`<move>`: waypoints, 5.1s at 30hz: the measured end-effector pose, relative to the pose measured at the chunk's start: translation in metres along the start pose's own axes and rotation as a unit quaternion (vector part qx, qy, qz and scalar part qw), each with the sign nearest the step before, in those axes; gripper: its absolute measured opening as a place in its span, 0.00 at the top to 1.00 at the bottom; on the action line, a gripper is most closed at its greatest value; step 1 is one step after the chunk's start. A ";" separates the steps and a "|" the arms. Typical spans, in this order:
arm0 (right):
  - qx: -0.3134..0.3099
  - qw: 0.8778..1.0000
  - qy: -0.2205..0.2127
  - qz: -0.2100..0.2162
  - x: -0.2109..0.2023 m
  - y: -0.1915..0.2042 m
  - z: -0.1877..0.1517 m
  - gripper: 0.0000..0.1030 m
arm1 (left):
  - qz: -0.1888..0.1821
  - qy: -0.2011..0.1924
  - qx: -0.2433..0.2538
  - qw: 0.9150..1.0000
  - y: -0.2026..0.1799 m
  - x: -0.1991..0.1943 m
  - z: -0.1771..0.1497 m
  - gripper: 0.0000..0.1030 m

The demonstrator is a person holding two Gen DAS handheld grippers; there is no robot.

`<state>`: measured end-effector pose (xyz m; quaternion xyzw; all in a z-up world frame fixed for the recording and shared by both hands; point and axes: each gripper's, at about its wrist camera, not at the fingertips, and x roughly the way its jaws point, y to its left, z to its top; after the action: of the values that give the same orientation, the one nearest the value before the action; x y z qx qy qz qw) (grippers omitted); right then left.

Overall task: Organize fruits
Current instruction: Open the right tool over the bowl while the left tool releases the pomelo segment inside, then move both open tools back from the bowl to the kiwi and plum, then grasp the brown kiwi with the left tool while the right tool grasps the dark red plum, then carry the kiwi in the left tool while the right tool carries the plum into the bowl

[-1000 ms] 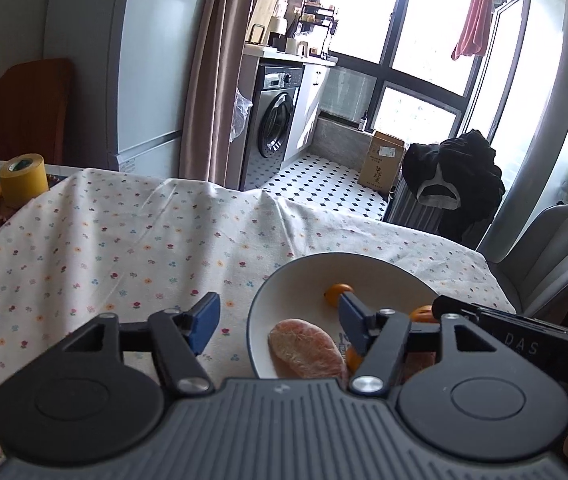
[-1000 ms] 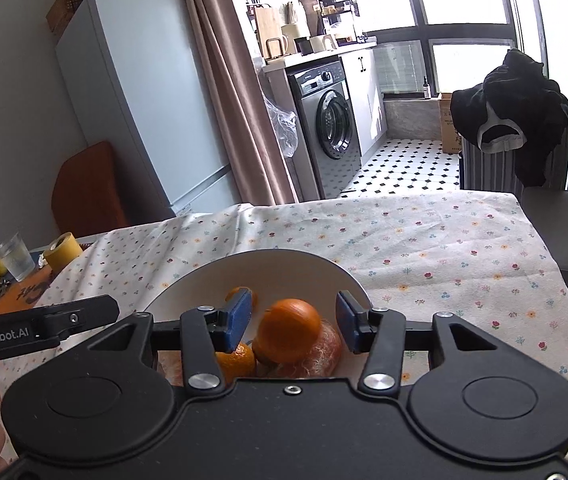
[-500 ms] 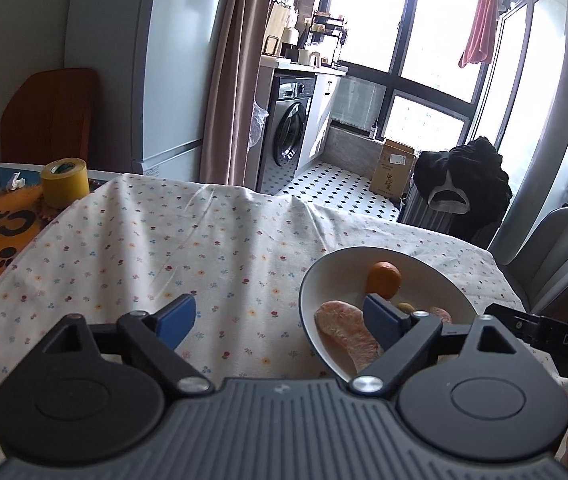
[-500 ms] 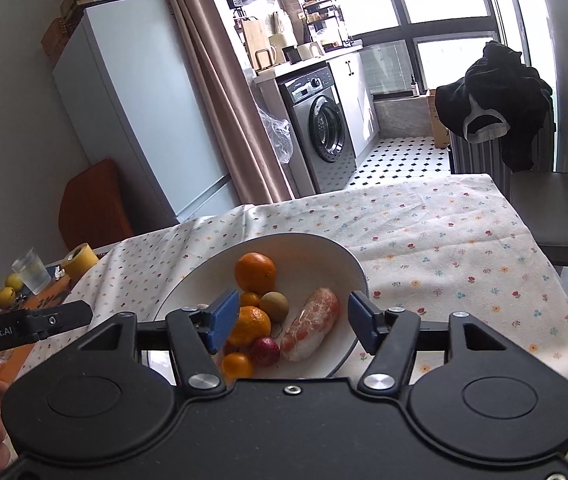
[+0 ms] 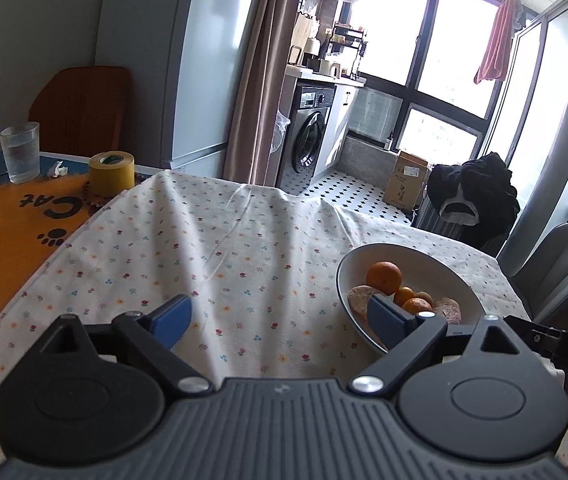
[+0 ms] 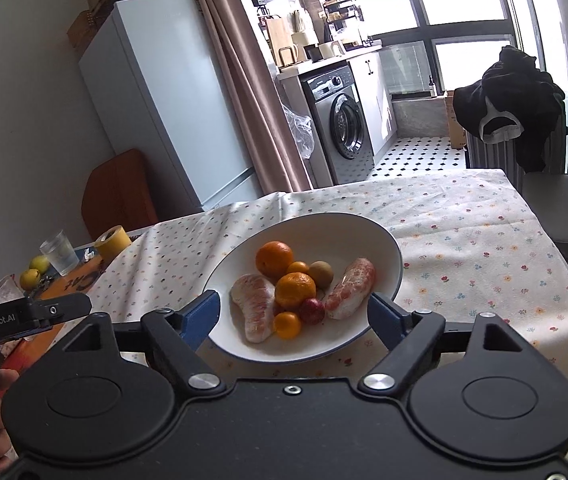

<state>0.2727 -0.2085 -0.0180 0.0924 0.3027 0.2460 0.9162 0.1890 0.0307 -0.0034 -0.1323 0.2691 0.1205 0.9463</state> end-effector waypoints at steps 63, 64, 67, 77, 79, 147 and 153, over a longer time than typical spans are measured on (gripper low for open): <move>-0.043 0.992 0.088 0.077 0.013 0.026 -0.075 0.43 | -0.060 0.059 0.049 0.995 -0.001 0.016 -0.081 0.38; -0.043 0.992 0.088 0.077 0.014 0.026 -0.075 0.44 | -0.060 0.060 0.050 0.995 -0.002 0.019 -0.081 0.39; -0.044 0.992 0.090 0.076 0.018 0.026 -0.073 0.44 | -0.060 0.066 0.048 0.995 -0.005 0.029 -0.082 0.45; -0.053 0.991 0.097 0.081 0.037 0.033 -0.071 0.46 | -0.067 0.074 0.033 0.994 -0.006 0.041 -0.084 0.79; -0.058 0.990 0.097 0.082 0.041 0.037 -0.071 0.46 | -0.064 0.074 0.031 0.995 -0.003 0.041 -0.082 0.79; -0.030 0.999 -0.012 0.011 0.010 -0.018 -0.010 0.78 | -0.101 0.010 0.066 0.993 -0.084 0.033 -0.029 0.79; -0.024 1.000 -0.012 0.012 0.017 -0.027 -0.007 0.78 | -0.105 0.020 0.073 0.992 -0.097 0.048 -0.028 0.79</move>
<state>0.2909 -0.2227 -0.0409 0.0774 0.2845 0.2629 0.9186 0.2441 -0.0612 -0.0347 -0.0928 0.2807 -0.0024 0.9553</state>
